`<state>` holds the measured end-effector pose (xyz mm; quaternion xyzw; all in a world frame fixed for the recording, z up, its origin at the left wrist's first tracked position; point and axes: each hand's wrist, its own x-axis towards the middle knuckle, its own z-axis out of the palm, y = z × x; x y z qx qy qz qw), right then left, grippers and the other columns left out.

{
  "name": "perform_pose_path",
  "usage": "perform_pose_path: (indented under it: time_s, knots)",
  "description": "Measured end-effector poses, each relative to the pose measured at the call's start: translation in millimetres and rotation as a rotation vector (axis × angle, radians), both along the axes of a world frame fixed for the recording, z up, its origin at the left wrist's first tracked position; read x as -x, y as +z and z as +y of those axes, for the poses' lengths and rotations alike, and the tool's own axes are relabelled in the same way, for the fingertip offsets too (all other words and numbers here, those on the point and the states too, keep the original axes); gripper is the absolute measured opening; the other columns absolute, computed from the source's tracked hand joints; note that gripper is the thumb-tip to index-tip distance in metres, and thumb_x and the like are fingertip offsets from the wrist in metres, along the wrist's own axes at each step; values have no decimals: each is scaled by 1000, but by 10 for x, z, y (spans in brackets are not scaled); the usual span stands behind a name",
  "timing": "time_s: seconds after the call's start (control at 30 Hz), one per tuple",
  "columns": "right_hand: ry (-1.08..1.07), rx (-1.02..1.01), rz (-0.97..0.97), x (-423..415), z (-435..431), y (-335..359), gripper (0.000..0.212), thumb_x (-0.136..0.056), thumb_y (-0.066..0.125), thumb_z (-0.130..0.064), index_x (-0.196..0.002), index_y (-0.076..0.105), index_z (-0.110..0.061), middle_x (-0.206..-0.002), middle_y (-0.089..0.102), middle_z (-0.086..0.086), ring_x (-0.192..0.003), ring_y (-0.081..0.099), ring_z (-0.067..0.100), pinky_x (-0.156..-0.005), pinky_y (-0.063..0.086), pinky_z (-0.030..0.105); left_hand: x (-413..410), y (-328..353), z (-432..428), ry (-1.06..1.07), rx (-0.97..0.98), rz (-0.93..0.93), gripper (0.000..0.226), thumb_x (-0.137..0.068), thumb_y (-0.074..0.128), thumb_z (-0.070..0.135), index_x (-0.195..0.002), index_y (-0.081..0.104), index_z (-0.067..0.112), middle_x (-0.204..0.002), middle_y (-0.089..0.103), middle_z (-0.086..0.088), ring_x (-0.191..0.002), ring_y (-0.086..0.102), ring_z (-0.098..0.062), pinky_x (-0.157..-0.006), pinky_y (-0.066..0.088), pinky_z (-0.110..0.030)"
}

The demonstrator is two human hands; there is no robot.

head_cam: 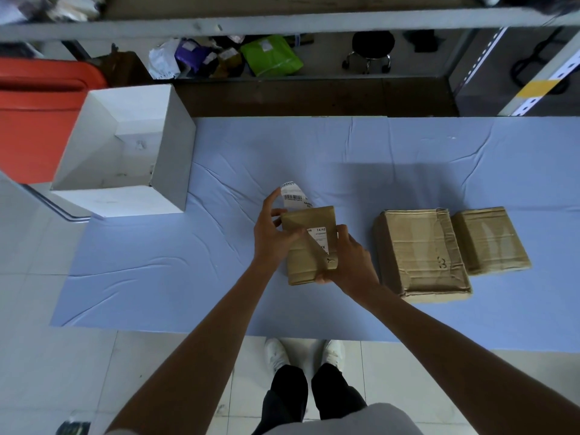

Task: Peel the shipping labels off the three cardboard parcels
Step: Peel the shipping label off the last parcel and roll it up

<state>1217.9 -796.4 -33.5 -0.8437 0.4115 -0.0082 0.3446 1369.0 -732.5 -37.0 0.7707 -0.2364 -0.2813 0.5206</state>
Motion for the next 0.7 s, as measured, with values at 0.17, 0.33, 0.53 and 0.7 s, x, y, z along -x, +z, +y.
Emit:
perform_pose_path:
  time_s: [0.17, 0.33, 0.53, 0.7]
  knots:
    - [0, 1, -40, 29, 35, 0, 89, -56, 92, -32, -122, 35, -13, -121, 60, 6, -107, 63, 28, -88, 56, 42, 28, 12, -3, -1, -9, -47, 89, -65, 86, 13, -140, 40, 27, -115, 63, -4, -97, 64, -15, -71, 53, -14]
    - [2, 13, -56, 30, 44, 15, 88, -58, 91, -33, -124, 37, -12, -122, 60, 7, -108, 63, 28, -88, 56, 40, 33, -4, 10, 1, -24, -82, 89, -64, 87, 17, -140, 40, 27, -122, 62, -7, -103, 63, -18, -73, 51, -12]
    - [-53, -39, -29, 25, 61, 3, 91, -53, 93, -27, -123, 35, -16, -117, 61, 5, -104, 63, 28, -86, 56, 45, 17, 27, 29, -4, -32, -111, 93, -64, 87, 22, -142, 36, 29, -112, 61, 2, -97, 61, -13, -75, 52, -16]
    - [-83, -70, -23, 33, 45, -23, 94, -49, 94, -23, -123, 36, -17, -115, 61, 5, -102, 62, 28, -87, 53, 44, 17, 83, 75, 41, 13, -188, 83, -66, 77, 17, -139, 40, 27, -124, 59, 3, -101, 59, -8, -88, 54, -38]
